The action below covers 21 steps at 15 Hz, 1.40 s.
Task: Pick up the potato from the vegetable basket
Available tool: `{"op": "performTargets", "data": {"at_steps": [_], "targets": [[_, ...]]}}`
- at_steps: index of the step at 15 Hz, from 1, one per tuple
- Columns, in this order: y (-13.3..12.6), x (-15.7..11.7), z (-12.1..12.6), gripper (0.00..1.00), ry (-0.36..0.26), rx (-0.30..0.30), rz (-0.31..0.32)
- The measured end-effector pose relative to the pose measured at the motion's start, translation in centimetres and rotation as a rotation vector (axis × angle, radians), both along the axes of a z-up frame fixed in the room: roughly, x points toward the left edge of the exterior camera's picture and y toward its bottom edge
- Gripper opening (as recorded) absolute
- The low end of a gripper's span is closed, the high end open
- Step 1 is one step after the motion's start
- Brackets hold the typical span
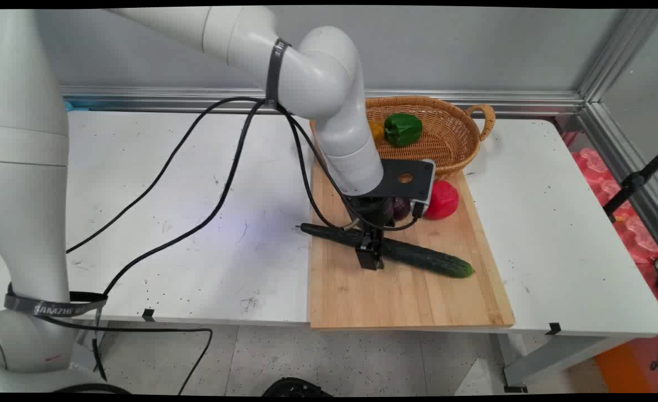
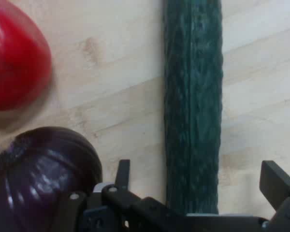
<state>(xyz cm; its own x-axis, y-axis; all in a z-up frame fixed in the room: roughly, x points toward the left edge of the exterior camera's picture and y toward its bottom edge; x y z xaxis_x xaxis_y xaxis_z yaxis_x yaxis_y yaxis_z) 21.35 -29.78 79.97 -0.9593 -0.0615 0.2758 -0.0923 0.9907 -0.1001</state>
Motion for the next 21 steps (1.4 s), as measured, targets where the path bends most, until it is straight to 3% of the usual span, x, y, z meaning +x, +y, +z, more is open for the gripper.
{"op": "performTargets", "data": {"at_steps": [9,13,18,21], "targets": [[1.0,1.8,4.2,1.0,0.059,-0.008,0.0],[1.6,4.6,7.8,1.0,0.098,-0.003,0.055],[2.2,10.0,12.5,1.0,0.153,-0.003,0.151],[2.3,12.8,14.2,1.0,0.178,-0.004,0.222]]}}
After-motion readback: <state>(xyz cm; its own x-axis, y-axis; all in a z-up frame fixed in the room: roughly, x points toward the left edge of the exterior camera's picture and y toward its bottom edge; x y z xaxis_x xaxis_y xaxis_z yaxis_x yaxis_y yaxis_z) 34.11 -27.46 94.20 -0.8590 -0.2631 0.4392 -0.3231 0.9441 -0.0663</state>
